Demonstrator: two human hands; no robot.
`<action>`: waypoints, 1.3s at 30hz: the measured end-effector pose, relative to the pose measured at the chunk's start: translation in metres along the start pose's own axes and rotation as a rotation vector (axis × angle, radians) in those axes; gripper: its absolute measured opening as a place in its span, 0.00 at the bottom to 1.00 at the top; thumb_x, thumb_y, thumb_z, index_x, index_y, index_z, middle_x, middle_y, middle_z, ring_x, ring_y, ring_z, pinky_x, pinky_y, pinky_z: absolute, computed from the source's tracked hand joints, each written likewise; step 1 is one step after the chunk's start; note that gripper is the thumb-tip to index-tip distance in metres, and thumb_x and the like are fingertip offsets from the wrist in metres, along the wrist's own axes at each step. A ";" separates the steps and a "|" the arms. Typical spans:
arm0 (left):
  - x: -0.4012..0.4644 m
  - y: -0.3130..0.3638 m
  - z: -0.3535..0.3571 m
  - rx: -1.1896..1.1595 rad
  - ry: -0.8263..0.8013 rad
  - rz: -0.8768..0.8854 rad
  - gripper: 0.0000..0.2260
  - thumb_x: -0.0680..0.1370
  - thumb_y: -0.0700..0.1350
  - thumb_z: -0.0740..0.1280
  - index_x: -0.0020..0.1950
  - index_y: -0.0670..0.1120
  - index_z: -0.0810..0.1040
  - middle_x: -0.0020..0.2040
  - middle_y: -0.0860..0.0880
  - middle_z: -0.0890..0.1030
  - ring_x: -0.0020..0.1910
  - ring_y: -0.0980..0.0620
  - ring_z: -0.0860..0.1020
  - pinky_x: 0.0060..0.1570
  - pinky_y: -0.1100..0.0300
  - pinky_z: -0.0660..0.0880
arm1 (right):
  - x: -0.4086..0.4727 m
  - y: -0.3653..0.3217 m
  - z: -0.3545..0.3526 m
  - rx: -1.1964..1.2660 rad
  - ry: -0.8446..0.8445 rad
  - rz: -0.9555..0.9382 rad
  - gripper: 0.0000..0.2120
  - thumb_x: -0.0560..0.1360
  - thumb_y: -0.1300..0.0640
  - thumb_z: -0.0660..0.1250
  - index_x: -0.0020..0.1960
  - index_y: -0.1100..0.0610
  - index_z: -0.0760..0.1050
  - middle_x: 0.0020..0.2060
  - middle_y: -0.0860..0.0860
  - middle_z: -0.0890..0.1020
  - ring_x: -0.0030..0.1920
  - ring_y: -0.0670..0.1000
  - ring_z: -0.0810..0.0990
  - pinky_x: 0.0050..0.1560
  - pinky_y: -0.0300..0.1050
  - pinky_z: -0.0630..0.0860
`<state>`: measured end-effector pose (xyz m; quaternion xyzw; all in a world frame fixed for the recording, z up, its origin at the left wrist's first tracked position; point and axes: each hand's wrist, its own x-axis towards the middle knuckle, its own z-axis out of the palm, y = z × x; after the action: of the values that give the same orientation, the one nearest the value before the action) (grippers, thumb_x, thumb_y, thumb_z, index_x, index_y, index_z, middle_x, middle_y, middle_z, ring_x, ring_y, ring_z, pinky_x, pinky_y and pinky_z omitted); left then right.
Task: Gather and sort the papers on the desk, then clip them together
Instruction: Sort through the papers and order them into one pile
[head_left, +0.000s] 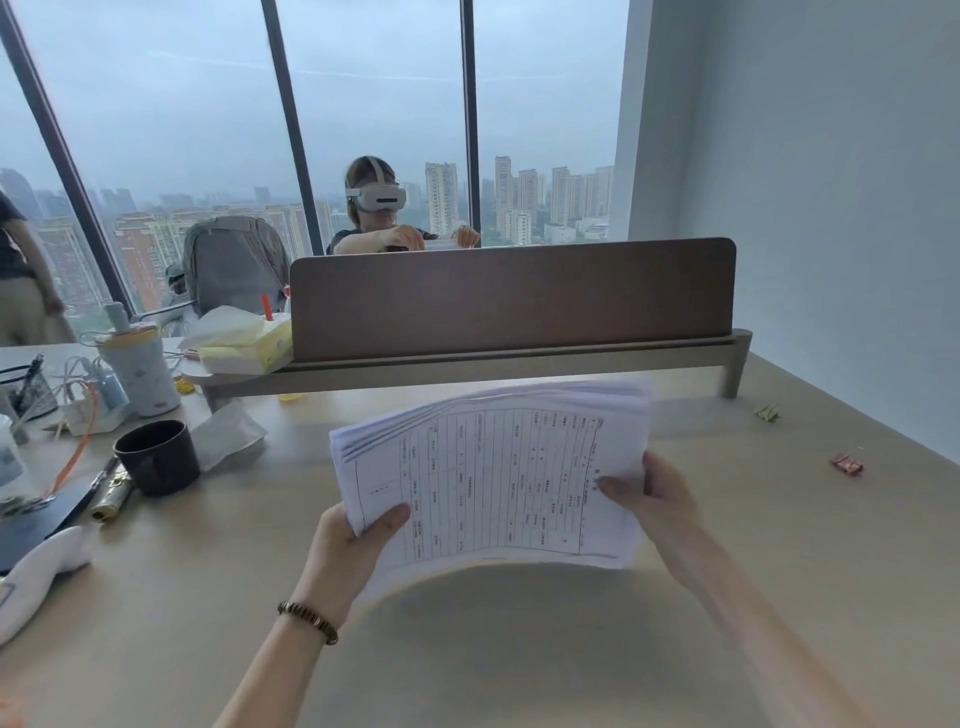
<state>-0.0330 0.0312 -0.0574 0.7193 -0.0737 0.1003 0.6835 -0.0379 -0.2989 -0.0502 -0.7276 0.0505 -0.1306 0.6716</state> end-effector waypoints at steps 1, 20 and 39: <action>-0.003 -0.002 -0.002 -0.038 -0.013 -0.015 0.05 0.72 0.42 0.75 0.48 0.47 0.85 0.48 0.52 0.87 0.50 0.51 0.85 0.44 0.60 0.82 | -0.003 0.004 0.002 0.013 0.003 -0.003 0.13 0.75 0.67 0.71 0.56 0.53 0.80 0.52 0.49 0.87 0.53 0.53 0.85 0.58 0.57 0.80; -0.009 0.003 -0.008 -0.120 -0.109 0.022 0.18 0.64 0.53 0.76 0.51 0.49 0.86 0.53 0.45 0.86 0.52 0.46 0.85 0.45 0.55 0.82 | -0.017 0.010 0.013 0.273 -0.093 -0.121 0.34 0.62 0.36 0.78 0.62 0.53 0.80 0.59 0.53 0.85 0.59 0.56 0.84 0.56 0.52 0.82; 0.007 0.013 -0.015 0.194 -0.150 -0.048 0.05 0.75 0.44 0.72 0.49 0.53 0.83 0.46 0.59 0.87 0.48 0.54 0.85 0.46 0.57 0.82 | -0.005 0.005 0.026 0.052 -0.056 -0.040 0.07 0.81 0.61 0.64 0.58 0.53 0.73 0.55 0.54 0.84 0.52 0.53 0.85 0.56 0.60 0.81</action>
<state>-0.0301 0.0455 -0.0422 0.7891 -0.0973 0.0364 0.6054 -0.0350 -0.2733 -0.0576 -0.7140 0.0137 -0.1249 0.6888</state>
